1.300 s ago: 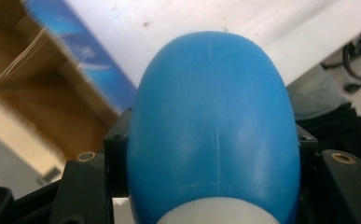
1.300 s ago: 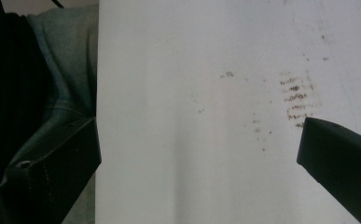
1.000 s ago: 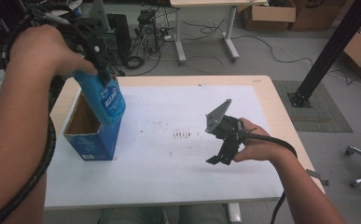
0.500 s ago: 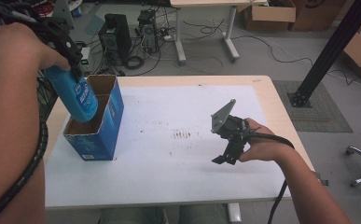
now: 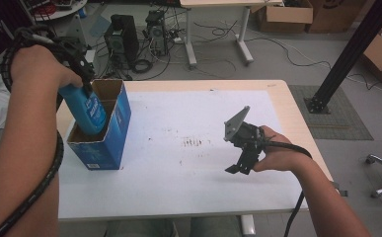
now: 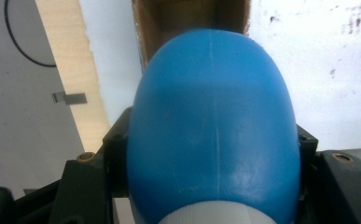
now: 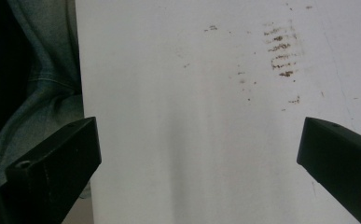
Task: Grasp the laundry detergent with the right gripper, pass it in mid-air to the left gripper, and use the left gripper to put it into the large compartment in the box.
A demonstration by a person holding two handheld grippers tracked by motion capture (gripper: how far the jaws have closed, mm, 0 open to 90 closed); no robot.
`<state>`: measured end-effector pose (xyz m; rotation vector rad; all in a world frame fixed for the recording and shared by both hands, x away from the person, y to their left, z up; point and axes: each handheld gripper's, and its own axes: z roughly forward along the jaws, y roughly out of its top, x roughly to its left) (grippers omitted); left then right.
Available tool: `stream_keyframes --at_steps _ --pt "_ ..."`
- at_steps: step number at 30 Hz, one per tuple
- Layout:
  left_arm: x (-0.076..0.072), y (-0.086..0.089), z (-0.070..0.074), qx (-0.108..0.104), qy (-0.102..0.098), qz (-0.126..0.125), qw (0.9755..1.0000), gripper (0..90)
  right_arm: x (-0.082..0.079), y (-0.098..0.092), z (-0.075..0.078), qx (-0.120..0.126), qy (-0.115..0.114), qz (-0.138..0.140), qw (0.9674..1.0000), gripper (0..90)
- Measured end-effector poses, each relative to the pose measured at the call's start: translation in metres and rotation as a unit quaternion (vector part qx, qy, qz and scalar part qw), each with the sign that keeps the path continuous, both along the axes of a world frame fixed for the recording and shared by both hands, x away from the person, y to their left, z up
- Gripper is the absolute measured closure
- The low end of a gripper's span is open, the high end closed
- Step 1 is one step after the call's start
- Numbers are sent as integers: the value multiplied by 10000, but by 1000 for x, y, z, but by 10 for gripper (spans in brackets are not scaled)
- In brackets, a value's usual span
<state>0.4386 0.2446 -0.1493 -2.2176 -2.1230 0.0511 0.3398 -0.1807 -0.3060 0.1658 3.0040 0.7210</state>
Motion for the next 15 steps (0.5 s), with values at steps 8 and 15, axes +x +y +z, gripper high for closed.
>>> stream_keyframes --at_steps 8,15 --pt "3 5 -31 0 -52 -13 10000 390 -1 1 -1 -7 13 7 10000 0" --pt "4 9 -60 24 10 31 10000 390 -1 2 -4 -19 58 -4 10000 0"
